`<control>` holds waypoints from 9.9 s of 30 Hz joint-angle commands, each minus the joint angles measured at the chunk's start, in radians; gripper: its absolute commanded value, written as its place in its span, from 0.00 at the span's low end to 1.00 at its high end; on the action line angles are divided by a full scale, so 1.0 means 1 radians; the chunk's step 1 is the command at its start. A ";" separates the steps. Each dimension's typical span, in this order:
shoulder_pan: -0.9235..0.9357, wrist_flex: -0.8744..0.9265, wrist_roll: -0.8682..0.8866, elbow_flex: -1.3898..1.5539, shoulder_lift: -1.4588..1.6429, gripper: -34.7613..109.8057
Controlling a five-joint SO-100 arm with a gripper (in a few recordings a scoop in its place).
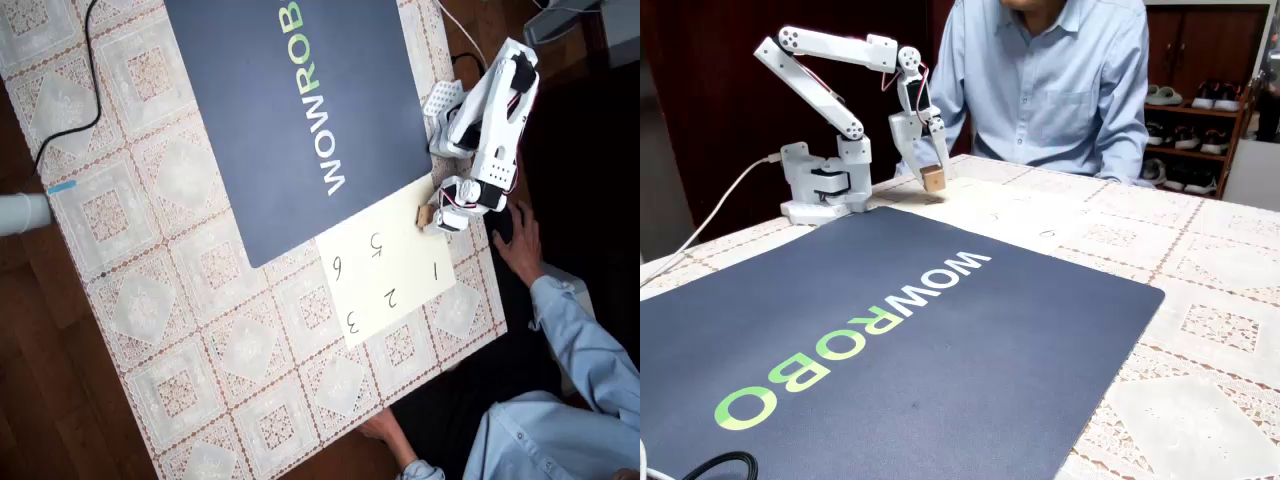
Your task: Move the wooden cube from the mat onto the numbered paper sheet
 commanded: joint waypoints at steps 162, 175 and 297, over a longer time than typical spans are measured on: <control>1.431 -0.301 -0.164 0.190 0.100 0.57; 1.413 -0.100 -0.227 0.236 0.382 0.53; 0.003 0.043 0.253 -0.213 -0.357 0.24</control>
